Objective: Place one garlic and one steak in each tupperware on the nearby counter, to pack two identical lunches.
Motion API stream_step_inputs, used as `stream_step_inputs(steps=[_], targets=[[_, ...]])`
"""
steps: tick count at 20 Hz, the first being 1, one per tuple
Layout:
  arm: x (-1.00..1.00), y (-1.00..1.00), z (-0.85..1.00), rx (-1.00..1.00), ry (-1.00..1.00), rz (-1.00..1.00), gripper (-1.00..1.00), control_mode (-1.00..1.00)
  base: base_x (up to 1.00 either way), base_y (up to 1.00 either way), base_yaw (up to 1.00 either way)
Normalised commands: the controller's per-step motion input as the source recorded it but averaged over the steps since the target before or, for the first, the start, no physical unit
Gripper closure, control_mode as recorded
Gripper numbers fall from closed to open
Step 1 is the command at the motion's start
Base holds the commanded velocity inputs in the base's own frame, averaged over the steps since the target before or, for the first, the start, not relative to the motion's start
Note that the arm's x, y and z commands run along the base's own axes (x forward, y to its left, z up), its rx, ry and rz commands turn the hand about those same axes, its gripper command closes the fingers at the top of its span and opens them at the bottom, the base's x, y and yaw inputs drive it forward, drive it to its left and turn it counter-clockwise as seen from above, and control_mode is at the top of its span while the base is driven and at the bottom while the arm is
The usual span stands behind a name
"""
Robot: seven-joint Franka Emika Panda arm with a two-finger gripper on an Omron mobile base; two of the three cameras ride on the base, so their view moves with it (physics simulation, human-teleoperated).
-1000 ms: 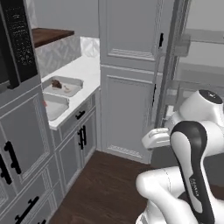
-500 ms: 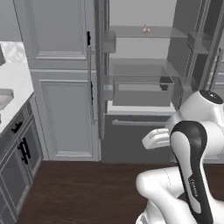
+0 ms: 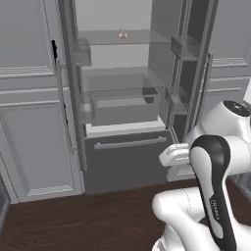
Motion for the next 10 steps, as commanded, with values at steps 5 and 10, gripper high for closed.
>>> stream_step_inputs(steps=[5,10], targets=[[0.0,0.0,0.0,0.0,0.0,0.0,-1.0,1.0,0.95,-0.01,-0.19],[0.0,0.0,0.0,0.0,0.0,0.0,-1.0,1.0,1.0,0.0,-0.19]])
